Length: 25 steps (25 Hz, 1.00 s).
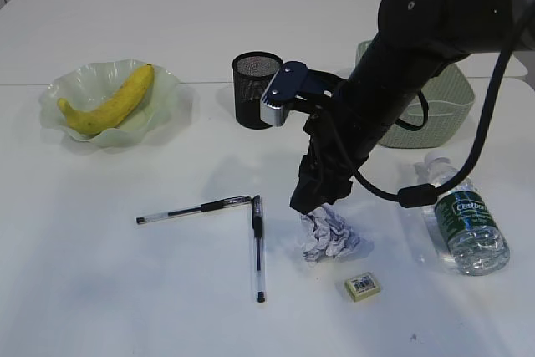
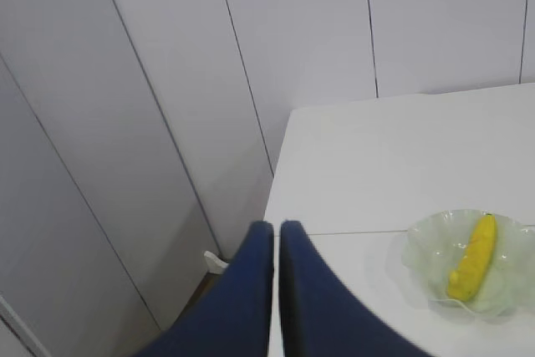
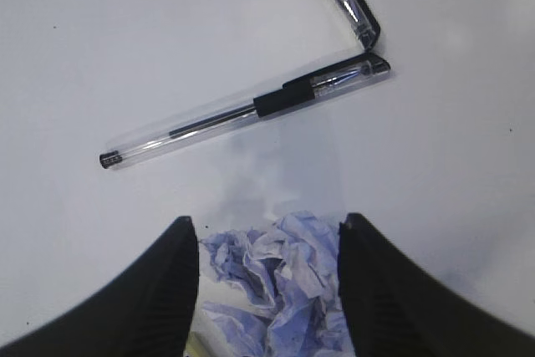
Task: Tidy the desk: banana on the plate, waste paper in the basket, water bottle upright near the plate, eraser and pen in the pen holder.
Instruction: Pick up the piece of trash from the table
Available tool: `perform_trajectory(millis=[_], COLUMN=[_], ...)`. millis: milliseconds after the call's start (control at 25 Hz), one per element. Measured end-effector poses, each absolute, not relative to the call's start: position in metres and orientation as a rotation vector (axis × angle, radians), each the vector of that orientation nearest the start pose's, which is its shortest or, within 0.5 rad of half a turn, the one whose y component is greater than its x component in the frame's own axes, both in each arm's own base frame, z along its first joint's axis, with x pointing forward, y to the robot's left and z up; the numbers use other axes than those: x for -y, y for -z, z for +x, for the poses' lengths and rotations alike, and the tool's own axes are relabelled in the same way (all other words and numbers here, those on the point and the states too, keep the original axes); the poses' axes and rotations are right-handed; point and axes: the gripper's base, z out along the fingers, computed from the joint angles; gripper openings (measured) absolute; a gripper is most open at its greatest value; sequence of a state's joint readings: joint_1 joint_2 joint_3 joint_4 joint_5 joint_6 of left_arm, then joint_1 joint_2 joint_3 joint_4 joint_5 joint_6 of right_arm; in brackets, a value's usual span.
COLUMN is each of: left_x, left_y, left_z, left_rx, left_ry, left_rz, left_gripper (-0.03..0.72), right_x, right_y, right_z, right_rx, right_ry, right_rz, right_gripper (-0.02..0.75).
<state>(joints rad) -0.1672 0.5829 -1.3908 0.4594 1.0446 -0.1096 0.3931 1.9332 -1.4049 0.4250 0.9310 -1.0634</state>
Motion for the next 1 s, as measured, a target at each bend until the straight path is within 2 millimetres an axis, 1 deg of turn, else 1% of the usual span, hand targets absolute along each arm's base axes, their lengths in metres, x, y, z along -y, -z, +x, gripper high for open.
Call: perform_trajectory(millis=[120,280,400,520,800,1000], left_x=[-0.0336,-0.0352,-0.0356,-0.0358,-0.0358,-0.0358], left_y=[-0.5118,-0.5124,-0.5126,-0.5127,-0.5127,-0.5127], left_z=[0.0143,0.014,0.0139,0.0138,0.0138,0.0138], left_rx=[-1.67,-1.664,-1.663,-1.662,-1.662,-1.662], left_ry=[-0.313,-0.336,-0.344,-0.346,-0.347,-0.346], left_rz=[-0.048,-0.052,-0.053,-0.054,-0.054,-0.054], left_gripper=[-0.016,-0.016,-0.016,-0.016,-0.016,-0.016], right_x=[-0.1774,-0.1739,-0.1719,-0.1722,-0.1767,-0.1763], right_y=[-0.2026,-0.2009,-0.2003,-0.2004,-0.202,-0.2002], right_z=[0.353,0.3561,0.3568,0.3569,0.356,0.3566], right_rx=[-2.264,-2.173,-2.14,-2.132,-2.141,-2.143], right_ry=[-0.364,-0.265,-0.223,-0.225,-0.296,-0.288], right_rz=[-1.654,-1.77,-1.823,-1.827,-1.77,-1.778], right_gripper=[0.404,0.404,0.403,0.403,0.404,0.404])
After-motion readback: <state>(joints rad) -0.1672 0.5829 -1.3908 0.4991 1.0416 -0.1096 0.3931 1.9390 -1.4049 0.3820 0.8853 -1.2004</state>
